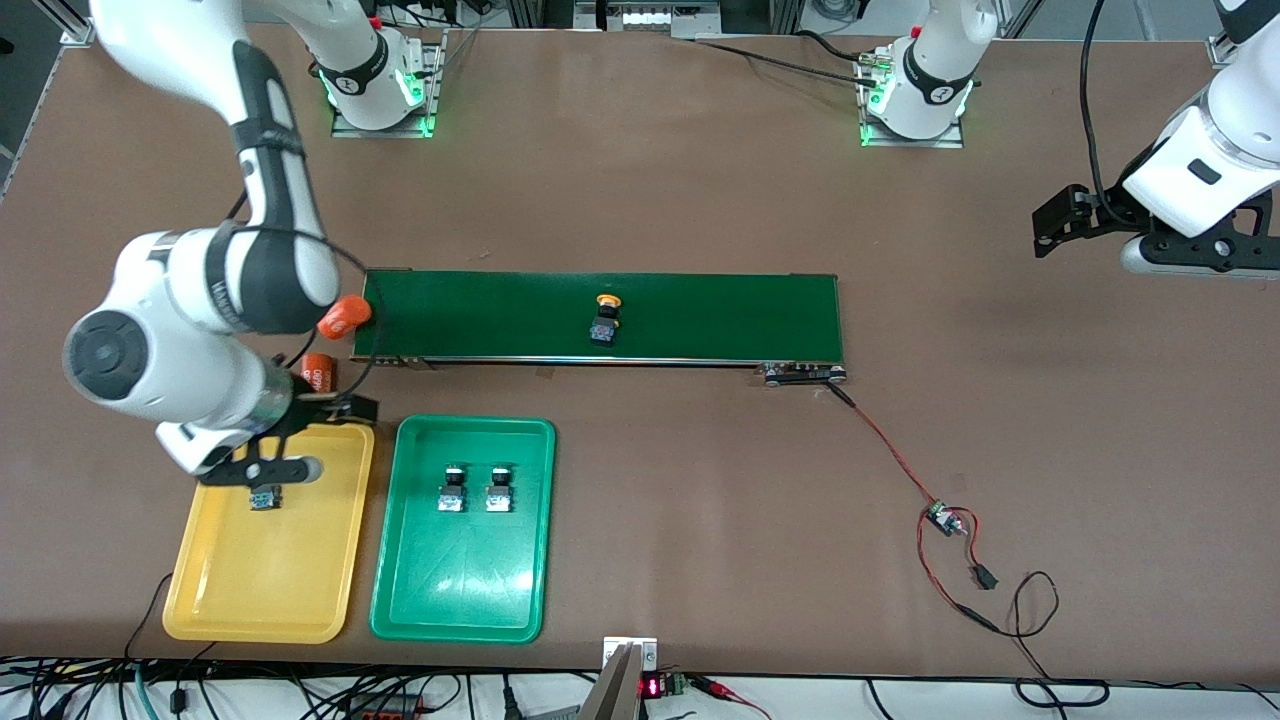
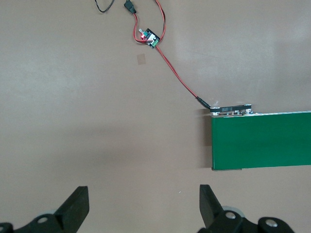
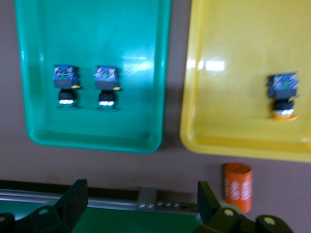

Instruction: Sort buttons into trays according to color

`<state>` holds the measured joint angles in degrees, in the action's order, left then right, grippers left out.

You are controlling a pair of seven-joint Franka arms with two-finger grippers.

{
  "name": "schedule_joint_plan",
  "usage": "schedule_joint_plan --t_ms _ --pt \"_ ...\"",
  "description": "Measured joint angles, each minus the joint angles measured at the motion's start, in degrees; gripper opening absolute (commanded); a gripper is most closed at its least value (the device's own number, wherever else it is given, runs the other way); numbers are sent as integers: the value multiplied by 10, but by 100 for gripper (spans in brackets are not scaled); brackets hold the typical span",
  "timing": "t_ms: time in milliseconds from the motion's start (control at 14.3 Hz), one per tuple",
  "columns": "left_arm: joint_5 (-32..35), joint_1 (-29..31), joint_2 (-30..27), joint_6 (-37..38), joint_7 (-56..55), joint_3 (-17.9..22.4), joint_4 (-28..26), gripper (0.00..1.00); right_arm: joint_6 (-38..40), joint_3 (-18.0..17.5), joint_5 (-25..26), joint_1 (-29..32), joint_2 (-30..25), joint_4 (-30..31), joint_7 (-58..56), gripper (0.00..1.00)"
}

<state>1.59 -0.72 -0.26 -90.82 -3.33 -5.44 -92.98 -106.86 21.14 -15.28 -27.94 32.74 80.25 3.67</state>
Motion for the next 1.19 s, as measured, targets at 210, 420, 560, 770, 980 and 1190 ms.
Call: schedule_joint_plan --t_ms 210,420,560,770,980,1190 --pt "0 -1 0 0 0 0 0 100 0 0 0 -43 -28 50 58 100" --pt "0 -1 0 5 0 0 0 100 0 -1 0 -86 -39 77 133 100" --pt "0 -1 0 8 0 0 1 100 -1 -1 0 -126 -39 83 196 100" --pt "0 -1 0 8 0 0 1 100 -15 -2 0 -186 -39 89 297 100" --pt "0 -1 0 8 0 0 1 100 -28 -3 0 -228 -31 96 352 100" --pt "0 -1 0 8 0 0 1 100 -41 -3 0 -253 -6 100 368 100"
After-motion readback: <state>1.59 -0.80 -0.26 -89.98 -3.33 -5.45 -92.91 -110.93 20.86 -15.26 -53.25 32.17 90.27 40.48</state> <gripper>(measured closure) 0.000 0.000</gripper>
